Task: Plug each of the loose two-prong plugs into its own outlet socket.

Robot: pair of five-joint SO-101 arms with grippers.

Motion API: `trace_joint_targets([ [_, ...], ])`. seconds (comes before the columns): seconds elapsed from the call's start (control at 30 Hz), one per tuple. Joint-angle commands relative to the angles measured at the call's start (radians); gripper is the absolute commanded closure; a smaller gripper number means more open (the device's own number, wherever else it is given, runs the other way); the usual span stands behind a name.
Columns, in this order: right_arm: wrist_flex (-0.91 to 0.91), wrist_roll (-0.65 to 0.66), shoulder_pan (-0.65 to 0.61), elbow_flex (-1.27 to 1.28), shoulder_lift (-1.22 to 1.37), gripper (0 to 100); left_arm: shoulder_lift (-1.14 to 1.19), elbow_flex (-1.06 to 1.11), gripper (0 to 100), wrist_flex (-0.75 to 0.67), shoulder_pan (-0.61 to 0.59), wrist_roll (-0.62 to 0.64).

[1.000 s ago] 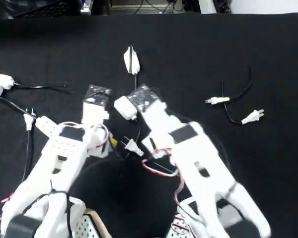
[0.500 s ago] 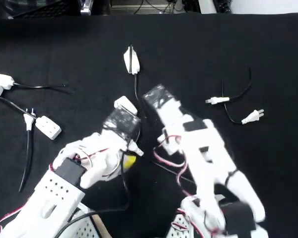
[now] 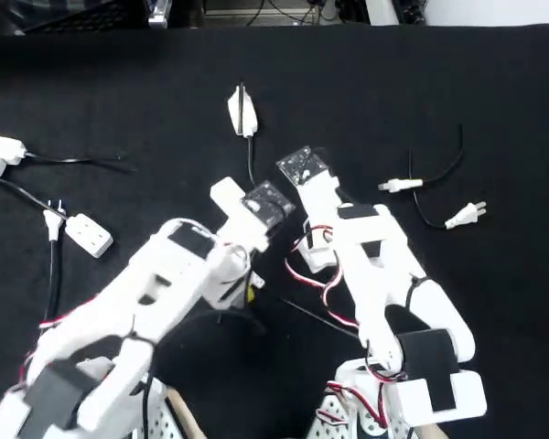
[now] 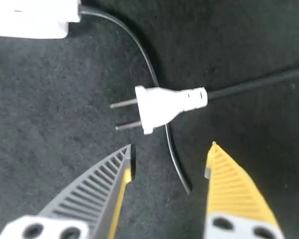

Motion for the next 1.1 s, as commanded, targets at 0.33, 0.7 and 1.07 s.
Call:
trace_joint_targets([
  [0.33,-0.012,0.044,0.006,-0.036,0.001,68.0,0.043,-0.09,76,-0.087,0.008,0.534],
  [0.7,-0.012,0.044,0.006,-0.035,0.001,68.0,0.032,-0.035,76,-0.091,0.036,0.89],
  [1.07,-0.012,0.044,0.006,-0.033,0.001,68.0,0.032,-0.051,75,-0.101,0.151,1.154],
])
